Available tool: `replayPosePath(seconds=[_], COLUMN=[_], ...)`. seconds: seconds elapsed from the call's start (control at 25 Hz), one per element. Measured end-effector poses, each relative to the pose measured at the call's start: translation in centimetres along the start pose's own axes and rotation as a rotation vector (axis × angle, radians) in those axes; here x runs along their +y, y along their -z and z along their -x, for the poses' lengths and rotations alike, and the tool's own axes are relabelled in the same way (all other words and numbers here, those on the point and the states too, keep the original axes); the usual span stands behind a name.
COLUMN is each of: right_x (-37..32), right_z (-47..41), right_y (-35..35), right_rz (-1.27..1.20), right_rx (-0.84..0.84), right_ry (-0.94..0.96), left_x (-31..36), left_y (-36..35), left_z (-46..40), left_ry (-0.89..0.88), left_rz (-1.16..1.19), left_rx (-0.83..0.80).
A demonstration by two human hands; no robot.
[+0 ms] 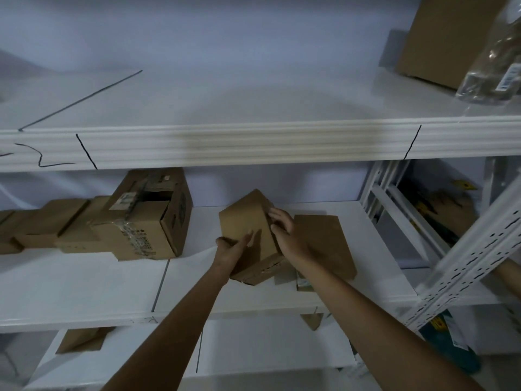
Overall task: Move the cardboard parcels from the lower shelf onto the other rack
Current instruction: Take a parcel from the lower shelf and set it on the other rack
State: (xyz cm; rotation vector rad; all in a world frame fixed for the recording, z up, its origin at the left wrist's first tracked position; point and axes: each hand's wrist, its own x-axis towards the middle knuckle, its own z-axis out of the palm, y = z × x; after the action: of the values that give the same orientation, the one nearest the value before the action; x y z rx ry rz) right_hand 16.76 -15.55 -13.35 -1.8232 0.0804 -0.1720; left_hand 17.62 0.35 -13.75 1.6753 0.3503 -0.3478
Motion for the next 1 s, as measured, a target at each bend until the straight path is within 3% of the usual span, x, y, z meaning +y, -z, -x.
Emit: replayPosePath(seconds=[0.24,0.44,0.52,0.6,0.68,0.8,1.0], right_x=[-1.7,-2.7,-4.0,-5.2,-4.6,-1.8,2.3], right_z=[1.9,2.6,1.6,0.1,-0.6,1.0,2.5], right_y=[-1.7,-0.9,0.9,3.5,5.6,5.4,4.9], right_rz=[0.101,0.114,0.025,-0.099,-0.21,-0.434,-0.549], right_rx=[-0.014,-0.118,-0.067,0.087,0.135,-0.05,-0.196], right_ry=[0.056,0.066,0.066,-0.023,-0.224,-0.506,-0.655], left_x=[1.7,1.3,1.2,1.0,0.6,0.1,-0.7], left_y=[-0.4,-0.3,0.7,1.9,2.9,2.9,2.8], left_z=[0.5,1.0,1.6,1.7,1.9,2.6,3.0], left_ry=[0.092,0.11,0.078,0.086,0.095,0.065,0.08], left_rz=[-0.277,-0.009,0.089,0.229,0.348,0.441,0.437], left_rx=[0.099,-0.055,-0.142,-0.3,-0.52,-0.712,-0.777])
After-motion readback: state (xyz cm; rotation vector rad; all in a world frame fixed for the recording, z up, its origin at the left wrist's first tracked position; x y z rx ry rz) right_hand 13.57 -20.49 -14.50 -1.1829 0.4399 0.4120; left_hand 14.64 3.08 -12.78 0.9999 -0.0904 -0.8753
